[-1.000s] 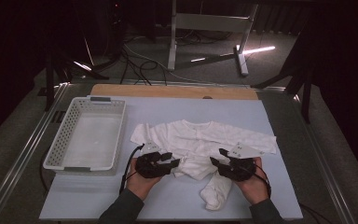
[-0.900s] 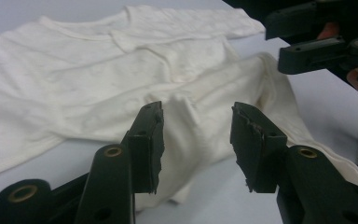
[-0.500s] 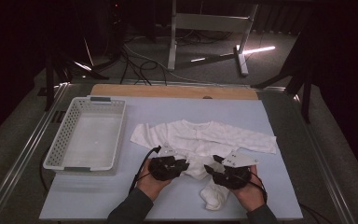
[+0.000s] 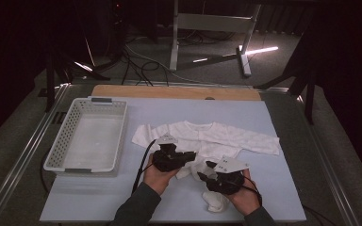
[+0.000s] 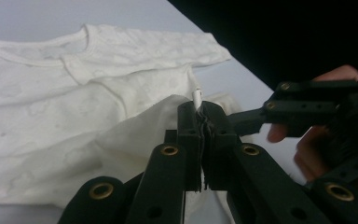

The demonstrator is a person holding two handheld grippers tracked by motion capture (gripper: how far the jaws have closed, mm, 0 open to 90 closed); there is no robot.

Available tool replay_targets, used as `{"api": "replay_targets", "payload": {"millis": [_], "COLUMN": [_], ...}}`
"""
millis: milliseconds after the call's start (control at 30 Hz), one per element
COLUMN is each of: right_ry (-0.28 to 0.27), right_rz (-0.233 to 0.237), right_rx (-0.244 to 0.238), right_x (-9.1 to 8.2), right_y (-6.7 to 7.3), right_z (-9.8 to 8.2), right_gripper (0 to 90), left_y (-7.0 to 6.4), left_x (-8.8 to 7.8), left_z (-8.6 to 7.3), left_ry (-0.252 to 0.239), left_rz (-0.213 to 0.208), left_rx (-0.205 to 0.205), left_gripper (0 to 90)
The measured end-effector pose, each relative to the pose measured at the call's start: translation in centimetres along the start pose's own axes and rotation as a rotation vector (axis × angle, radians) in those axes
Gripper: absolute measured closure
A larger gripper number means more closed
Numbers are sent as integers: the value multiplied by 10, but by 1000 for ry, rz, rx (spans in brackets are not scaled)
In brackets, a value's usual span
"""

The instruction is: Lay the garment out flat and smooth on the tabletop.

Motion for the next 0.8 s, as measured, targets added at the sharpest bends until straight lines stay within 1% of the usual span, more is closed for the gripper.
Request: {"api": "replay_targets", "payload": {"millis": [100,167,233,267,367,400,467,533,567,667,733,800], "right_ry": [-1,1,-9,-5,-15,-13,-17,-13,-17,-12,-14,-24], "right_rz": [0,-8,-6,-9,-32,-45,-55,-81,-82,-99,-111,-119], "right_rx": [-2,0,15,15,-1,1,5,8,6,31,41,49], "right_x": [2,2,4,4,7,8,9,10,10,10,9,6], "right_y": [1,2,2,2,3,4,3,0,-2,-9,-13,-17], "right_z": [1,1,1,2,3,4,4,4,4,2,2,2], "right_gripper": [448,425,399,385,358,352,351,351,350,352,353,353], "left_y": [-2,-3,-4,-5,-6,-6,-5,-2,0,6,9,11], "left_x": [-1,-1,-2,-2,-3,-3,-4,-6,-7,-10,-11,-12], "left_z": [4,7,9,11,13,14,15,16,16,16,16,17], "left_ry": [-13,-25,-36,-40,-48,-50,-51,-57,-59,-65,-71,-75], "left_rz": [-7,-15,-23,-27,-30,-32,-30,-21,-18,-9,-5,-5], "left_rx": [-13,-26,-35,-39,-48,-51,-53,-56,-56,-70,-64,-69], "left_gripper": [876,876,877,877,877,878,878,877,877,878,878,878]}}
Point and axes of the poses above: each handheld gripper's, and its own axes: x roughly forward along the jaws, z roughly out of its top, y roughly to its left, the point moved 4 cm from there along x, roughly forward along the jaws, and after that the axes turned 10 degrees about x, right-handed, at the moved point
